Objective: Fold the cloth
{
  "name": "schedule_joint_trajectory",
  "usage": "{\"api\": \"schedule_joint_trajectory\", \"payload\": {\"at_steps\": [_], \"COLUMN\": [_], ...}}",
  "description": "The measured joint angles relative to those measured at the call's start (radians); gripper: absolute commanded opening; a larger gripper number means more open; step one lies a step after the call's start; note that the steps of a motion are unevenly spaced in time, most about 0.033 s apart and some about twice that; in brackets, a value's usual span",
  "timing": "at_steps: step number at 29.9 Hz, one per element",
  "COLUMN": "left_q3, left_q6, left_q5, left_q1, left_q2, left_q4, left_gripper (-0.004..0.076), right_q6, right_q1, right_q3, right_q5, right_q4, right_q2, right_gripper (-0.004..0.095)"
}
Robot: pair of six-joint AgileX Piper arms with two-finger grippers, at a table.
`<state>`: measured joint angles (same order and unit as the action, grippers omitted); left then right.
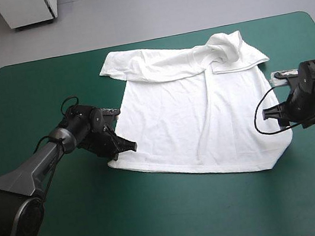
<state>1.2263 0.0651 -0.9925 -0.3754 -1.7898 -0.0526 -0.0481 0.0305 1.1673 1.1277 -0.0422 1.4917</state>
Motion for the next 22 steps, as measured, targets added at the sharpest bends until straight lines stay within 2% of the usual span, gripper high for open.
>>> {"api": "schedule_joint_trajectory", "payload": {"at_steps": [5,11,18,20,22], "left_q3": [0.000,0.000,0.000,0.000,0.000], "left_q6": [0.000,0.000,-0.002,-0.002,-0.002], "left_q5": [0.000,0.002,0.003,0.003,0.004], "left_q1": [0.000,0.000,0.000,0.000,0.000], "left_q2": [0.000,0.000,0.000,0.000,0.000], "left_q4": [0.000,-0.001,-0.001,-0.001,-0.001], "left_gripper": [-0.0022,-0.0022,-0.0022,-0.0022,-0.0022], "right_q6": [0.014,0.021,0.012,0.006,-0.006], "right_q1": [0.053,0.060,0.060,0.060,0.060], "right_q3": [-0.027,-0.037,-0.095,-0.103,-0.111], "right_q5": [-0.056,-0.109,-0.167,-0.176,-0.186], "right_q4": [0.027,0.074,0.078,0.074,0.072], "right_q2": [0.047,0.125,0.154,0.156,0.158], "right_gripper": [0.0541,0.0541,0.0540,0.0522,0.0462]}}
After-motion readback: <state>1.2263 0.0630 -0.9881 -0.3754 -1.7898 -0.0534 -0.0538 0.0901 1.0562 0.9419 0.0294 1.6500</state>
